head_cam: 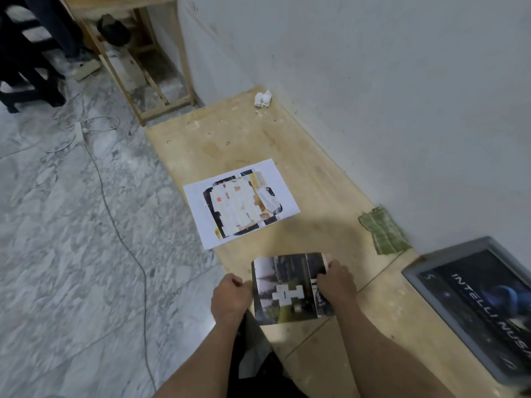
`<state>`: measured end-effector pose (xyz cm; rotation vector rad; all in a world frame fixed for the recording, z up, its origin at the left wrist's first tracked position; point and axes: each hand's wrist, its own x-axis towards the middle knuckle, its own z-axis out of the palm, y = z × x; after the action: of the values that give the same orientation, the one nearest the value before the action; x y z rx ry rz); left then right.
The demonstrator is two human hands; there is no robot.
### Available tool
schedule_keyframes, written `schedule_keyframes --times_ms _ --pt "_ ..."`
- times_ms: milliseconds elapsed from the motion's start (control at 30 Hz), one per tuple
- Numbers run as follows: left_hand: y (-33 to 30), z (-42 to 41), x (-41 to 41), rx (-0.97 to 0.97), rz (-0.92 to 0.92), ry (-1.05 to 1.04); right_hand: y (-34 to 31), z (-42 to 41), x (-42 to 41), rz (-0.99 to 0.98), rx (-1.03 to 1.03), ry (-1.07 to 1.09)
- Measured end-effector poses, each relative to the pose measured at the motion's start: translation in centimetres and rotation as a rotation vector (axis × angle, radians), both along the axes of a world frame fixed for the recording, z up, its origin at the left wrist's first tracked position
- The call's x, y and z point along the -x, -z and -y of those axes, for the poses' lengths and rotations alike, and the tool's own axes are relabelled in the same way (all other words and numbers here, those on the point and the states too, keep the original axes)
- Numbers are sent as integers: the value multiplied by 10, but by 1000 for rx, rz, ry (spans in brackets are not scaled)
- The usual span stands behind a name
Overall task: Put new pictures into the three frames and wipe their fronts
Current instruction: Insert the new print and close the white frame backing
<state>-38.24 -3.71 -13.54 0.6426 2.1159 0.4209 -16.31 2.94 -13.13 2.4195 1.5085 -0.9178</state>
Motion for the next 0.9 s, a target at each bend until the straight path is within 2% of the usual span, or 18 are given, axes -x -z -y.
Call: schedule_keyframes --times_ms 100,200,300,433,567,700,800,900 --pt "5 11 -14 40 11 24 2 26 -4 -67 -8 39" --pt "8 20 -17 49 48 -71 0 46 -3 -212 -13 142" --pt "5 32 -12 -4 225 -218 -3 62 -2 -338 11 214" --pt "-4 43 -15 -88 304 -160 -9 80 -6 -422 -10 176" --pt "-32 54 -19 -154 422 -154 -17 101 -31 -431 -125 359" --pt "-51 61 -28 -126 514 -28 -40 129 -70 -681 -219 596" --pt "-54 60 -66 -60 527 96 -49 162 -109 -713 -313 763" --pt "-48 64 -118 -9 511 247 -49 216 -149 -706 -318 961"
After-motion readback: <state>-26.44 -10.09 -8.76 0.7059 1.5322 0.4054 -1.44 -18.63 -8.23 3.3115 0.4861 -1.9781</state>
